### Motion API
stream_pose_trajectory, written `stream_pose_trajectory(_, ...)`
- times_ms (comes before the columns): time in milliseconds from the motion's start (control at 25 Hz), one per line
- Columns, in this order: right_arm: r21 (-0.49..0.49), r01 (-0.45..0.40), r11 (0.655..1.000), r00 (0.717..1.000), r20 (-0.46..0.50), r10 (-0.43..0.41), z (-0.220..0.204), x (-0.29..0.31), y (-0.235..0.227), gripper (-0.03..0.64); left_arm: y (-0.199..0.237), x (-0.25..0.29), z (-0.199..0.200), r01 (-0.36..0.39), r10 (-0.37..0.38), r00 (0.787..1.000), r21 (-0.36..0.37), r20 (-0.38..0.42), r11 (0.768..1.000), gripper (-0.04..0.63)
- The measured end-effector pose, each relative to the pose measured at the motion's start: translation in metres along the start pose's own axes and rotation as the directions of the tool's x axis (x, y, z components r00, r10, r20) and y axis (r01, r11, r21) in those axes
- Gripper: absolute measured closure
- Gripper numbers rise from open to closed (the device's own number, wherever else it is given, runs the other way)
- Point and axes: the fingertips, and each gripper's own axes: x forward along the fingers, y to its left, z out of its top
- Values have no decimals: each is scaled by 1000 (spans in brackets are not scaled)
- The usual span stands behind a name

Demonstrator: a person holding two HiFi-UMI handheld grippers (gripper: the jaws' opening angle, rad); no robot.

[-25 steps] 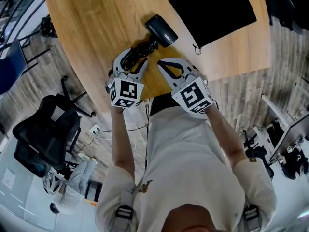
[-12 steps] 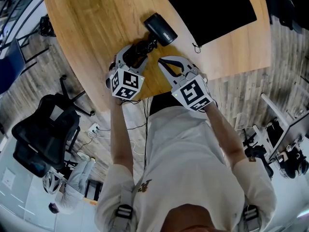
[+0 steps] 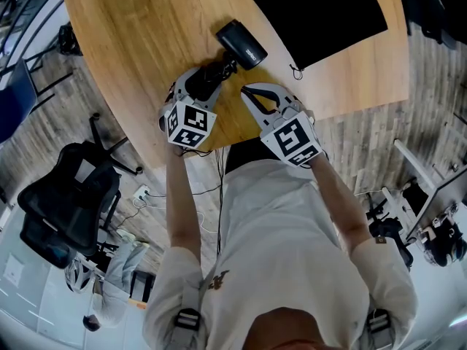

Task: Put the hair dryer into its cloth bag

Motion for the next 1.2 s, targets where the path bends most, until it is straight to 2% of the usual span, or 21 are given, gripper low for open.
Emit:
stream_pose_trajectory(400,22,49,999,999,1,-49,-2,-3,-19,595,0,0,-1,-12,12,1000,-23,15,1000,354)
stream_pose_trajectory(720,30,144,989,990,-5,-144,-2,-11,-55,595,0,-2,-2,-11,11,1000,-19,15,1000,353)
stream_pose_trajectory(880,55,211,976,977,-8,-211,-7,-20,-83,595,-1,-1,-1,-5,5,1000,-16,17,1000,353)
stream_pose_trajectory(1080,80,322,943,947,-37,-320,-16,-21,-125,595,0,-2,0,-1,1,1000,-16,23,1000,353)
stream_pose_trajectory(1200,76,349,934,937,-61,-345,-23,-17,-142,594,-2,0,0,3,-2,1000,-16,27,1000,352)
